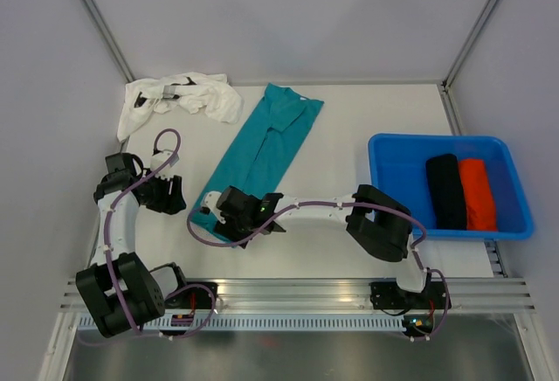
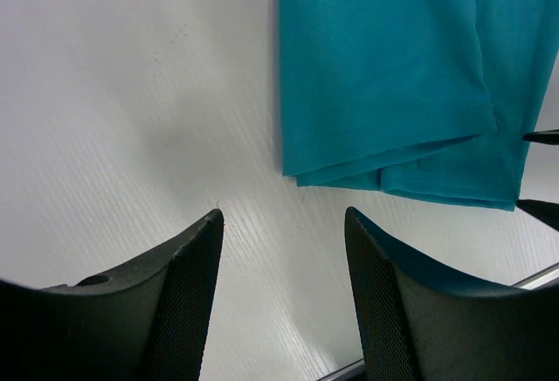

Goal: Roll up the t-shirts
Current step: Fold the tshirt

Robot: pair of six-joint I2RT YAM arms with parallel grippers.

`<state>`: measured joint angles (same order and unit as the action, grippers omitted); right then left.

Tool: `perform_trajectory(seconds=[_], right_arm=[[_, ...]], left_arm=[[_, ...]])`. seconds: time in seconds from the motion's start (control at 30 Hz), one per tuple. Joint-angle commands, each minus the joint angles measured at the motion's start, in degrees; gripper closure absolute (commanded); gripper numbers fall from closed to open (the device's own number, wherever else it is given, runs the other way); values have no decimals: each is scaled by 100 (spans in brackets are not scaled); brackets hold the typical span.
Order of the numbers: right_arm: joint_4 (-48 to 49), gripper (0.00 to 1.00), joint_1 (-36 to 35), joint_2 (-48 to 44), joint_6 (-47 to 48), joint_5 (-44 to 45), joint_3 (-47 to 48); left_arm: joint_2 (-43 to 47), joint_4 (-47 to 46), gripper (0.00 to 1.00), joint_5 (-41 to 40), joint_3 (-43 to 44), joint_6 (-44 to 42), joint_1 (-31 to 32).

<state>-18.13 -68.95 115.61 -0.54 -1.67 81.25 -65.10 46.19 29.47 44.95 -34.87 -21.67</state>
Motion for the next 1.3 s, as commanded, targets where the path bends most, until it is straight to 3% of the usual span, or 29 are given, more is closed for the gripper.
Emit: perform_trajectory(seconds=[0.0, 0.23, 0.37, 0.53, 0.67, 0.77, 0.8, 0.87, 1.0, 1.27], right_arm=[[-463, 44, -110, 338, 71, 9, 663], [-919, 45, -259, 672, -254, 132, 1084], [-2102, 46, -417, 1217, -438, 781, 2165], [-2748, 57, -470, 1578, -825, 1098, 2711], [-3020, 59, -471, 1631, -1124, 1309, 2703], [-2960, 77, -479, 1579, -1212, 1319, 2563], [-2925, 88, -488, 1518, -1195, 1310, 2519], [-2767, 100, -479, 1421, -1089, 1240, 2326], [-2486, 100, -453, 808, -931, 985, 1475], [-826, 99, -462, -1522, -966, 387, -1900]], left_arm=[[68, -120, 37, -38, 14, 139, -30], [-11, -155, 36, -21, -13, 68, -39], [-38, -155, 37, -29, 23, 60, -30], [-38, -181, 37, -29, 58, -2, -39], [-64, -198, 37, -38, 75, -46, -39], [-82, -207, 37, 6, 119, -37, -39], [-82, -199, 37, 58, 137, -37, -39], [-90, -199, 37, 76, 172, -11, -39], [-73, -129, 37, 163, 146, -90, -39], [173, 48, 37, 1182, 93, -424, 127]])
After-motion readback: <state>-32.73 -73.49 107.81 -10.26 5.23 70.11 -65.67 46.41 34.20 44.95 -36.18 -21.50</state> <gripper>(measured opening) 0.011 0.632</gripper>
